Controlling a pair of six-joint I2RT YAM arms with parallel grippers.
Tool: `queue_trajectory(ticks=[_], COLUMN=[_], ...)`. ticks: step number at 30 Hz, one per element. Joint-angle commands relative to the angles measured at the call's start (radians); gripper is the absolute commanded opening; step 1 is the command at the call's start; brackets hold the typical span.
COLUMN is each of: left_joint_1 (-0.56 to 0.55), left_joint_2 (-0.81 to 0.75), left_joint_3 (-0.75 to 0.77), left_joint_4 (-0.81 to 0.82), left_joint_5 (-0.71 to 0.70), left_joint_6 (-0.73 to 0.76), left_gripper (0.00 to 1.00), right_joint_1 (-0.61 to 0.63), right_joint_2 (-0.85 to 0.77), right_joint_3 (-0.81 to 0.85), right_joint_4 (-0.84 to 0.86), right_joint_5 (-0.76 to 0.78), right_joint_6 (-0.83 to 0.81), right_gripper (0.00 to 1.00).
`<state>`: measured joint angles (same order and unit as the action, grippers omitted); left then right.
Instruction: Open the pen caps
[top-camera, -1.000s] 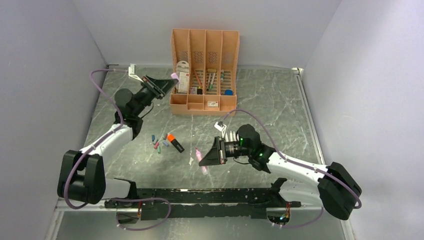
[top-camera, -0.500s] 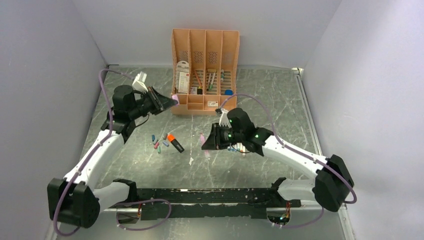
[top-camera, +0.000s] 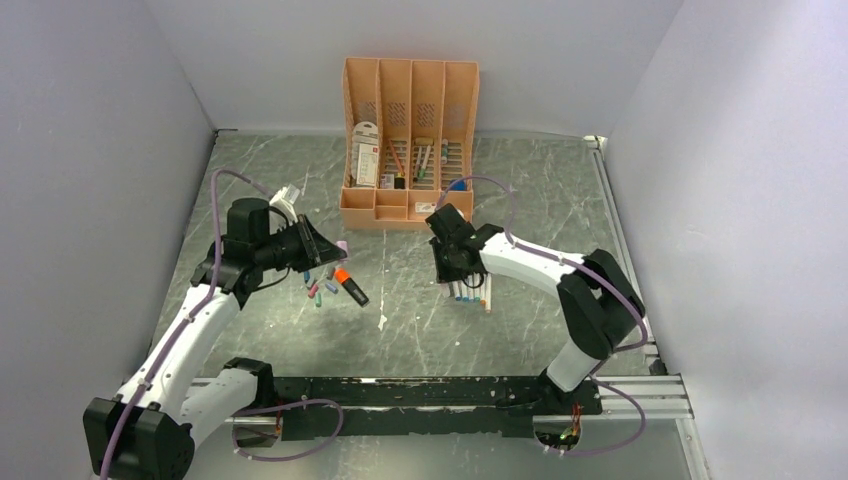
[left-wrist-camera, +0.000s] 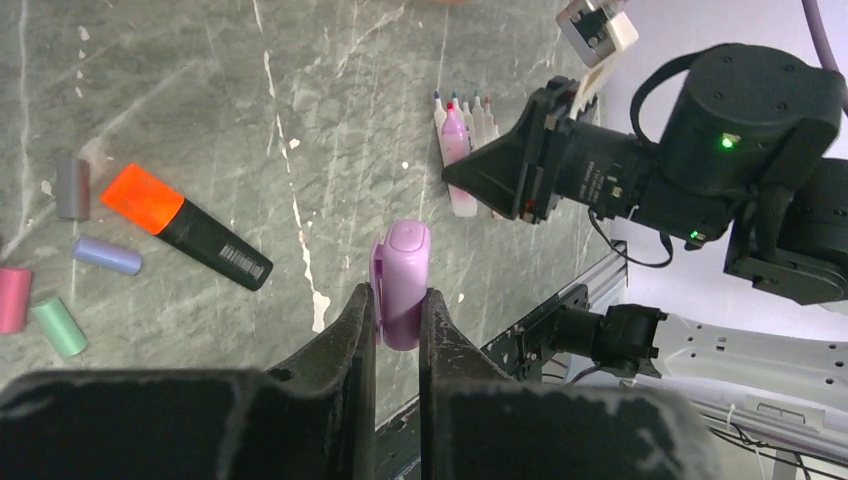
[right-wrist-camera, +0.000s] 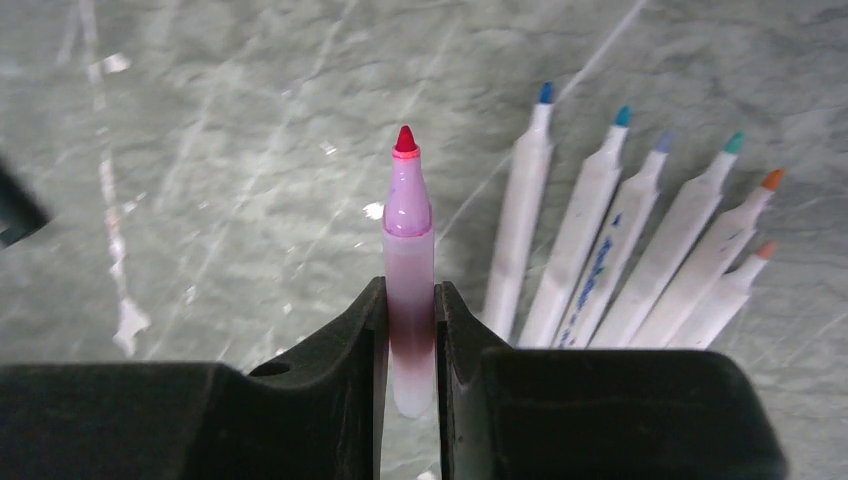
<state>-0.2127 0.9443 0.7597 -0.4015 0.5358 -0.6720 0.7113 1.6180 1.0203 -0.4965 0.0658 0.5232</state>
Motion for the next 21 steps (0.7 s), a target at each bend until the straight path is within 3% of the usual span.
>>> queue_trajectory(ticks=[1,5,11,21], left_joint_1=[0.005,0.006,0.005,0.005], left_joint_2=[-0.011,-0.011,-0.016,-0.006], left_joint_3=[-0.012,-0.015,-0.016,-0.025], left_joint_4=[-0.028,-0.027,-0.018,-0.003], left_joint_5=[-0.005,-0.008,-0.011,-0.007], left_joint_6=[0.022,0.024,0.018,0.011], left_gripper=[0.18,0.18,0.18,0.18], right_joint_1=[-0.017,-0.024,-0.027,-0.029], right_joint_2=[0.062,0.099,0.124,0.108], right_joint_3=[0.038,0.043,0.038,0.048], right_joint_4=[-0.011,0.009,0.023,0.014], right_joint_5=[0.118,0.117,0.116,0.112], right_joint_6=[-0.045,-0.05,-0.051,-0.052], right_gripper=[0.0,0.01,0.13,0.23])
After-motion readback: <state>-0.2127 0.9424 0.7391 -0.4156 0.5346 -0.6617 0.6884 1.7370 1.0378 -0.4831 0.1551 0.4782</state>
